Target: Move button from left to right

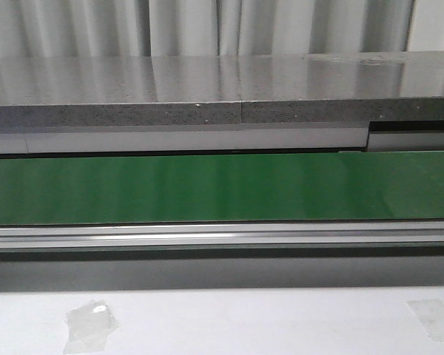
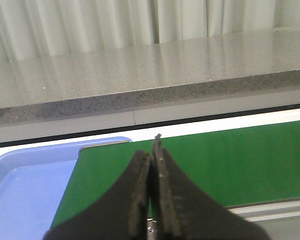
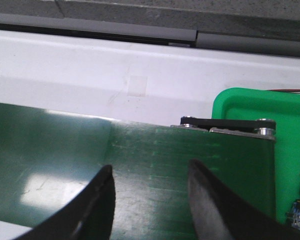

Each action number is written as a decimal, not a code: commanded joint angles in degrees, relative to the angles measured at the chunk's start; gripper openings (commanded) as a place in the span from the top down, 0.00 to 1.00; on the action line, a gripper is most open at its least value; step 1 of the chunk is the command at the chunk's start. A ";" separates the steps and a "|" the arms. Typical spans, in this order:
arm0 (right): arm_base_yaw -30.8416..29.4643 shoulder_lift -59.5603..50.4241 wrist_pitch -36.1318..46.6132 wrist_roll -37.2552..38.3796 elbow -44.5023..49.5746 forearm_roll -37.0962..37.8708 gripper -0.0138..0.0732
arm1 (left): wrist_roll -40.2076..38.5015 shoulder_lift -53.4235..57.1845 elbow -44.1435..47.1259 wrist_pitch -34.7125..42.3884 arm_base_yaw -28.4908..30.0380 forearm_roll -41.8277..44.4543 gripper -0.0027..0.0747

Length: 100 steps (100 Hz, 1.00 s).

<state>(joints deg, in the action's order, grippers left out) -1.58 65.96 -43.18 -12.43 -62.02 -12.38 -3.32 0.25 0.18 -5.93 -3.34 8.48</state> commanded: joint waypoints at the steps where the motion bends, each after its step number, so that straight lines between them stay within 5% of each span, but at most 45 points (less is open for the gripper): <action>1: 1.00 -5.74 5.67 -0.73 3.20 -0.74 0.43 | -0.35 1.80 2.43 4.42 0.11 -0.54 0.99; 46: 1.44 -28.16 9.45 -0.73 25.43 -1.64 0.45 | -0.35 1.80 2.43 4.42 0.11 -0.54 0.99; 58: 1.44 -33.46 9.45 -0.73 29.40 -1.90 0.57 | -0.35 1.80 2.43 4.42 0.11 -0.54 0.99; 78: 1.44 -38.92 9.45 -0.73 31.58 -1.94 0.92 | -0.35 1.80 2.43 4.42 0.11 -0.54 0.99; 100: 1.44 -39.14 8.84 -0.68 31.58 -2.29 0.92 | -0.35 1.80 2.43 4.42 0.11 -0.54 0.99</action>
<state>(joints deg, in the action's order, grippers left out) -0.15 26.68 -37.79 -12.47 -29.12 -13.69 -3.32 0.25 0.18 -5.93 -3.34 8.48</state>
